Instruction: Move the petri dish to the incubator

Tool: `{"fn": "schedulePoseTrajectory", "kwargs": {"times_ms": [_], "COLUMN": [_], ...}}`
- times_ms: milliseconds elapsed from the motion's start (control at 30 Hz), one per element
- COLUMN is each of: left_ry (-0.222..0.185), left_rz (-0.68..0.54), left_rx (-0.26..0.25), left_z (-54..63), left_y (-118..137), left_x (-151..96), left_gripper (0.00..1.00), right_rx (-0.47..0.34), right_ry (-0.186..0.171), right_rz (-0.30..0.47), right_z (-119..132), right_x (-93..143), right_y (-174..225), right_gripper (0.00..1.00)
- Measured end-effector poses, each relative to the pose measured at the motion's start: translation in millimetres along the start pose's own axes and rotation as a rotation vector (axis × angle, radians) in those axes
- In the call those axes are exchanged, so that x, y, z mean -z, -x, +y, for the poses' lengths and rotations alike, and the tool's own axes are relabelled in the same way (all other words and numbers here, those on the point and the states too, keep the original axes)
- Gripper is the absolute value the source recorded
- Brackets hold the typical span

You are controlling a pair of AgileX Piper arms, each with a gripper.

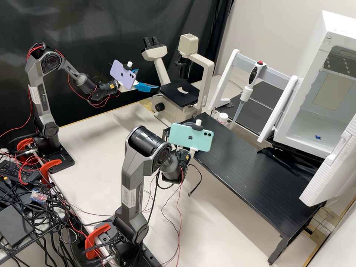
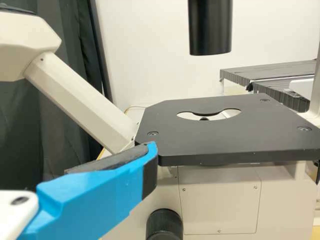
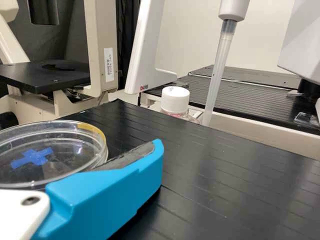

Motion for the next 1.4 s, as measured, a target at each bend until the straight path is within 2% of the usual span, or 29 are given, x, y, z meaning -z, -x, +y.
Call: {"fn": "schedulePoseTrajectory", "kwargs": {"times_ms": [267, 1167, 1267, 1400], "left_ry": [0.0, 0.0, 0.0, 0.0], "left_rz": [0.0, 0.0, 0.0, 0.0], "left_rx": [0.0, 0.0, 0.0, 0.0], "left_z": [0.0, 0.0, 0.0, 0.0], "left_y": [0.0, 0.0, 0.0, 0.0], "left_x": [0.0, 0.0, 0.0, 0.0], "left_gripper": [1.0, 1.0, 1.0, 1.0], "right_rx": [0.015, 0.007, 0.001, -0.048], "right_ry": [-0.024, -0.02, -0.017, -0.003], "right_rz": [-0.006, -0.025, -0.028, -0.045], "right_z": [1.9, 8.5, 11.0, 28.2], "right_x": [-3.3, -9.2, -10.5, -15.7], "right_y": [-1.1, -2.7, -1.5, 7.9], "right_gripper": [0.0, 0.0, 0.0, 0.0]}}
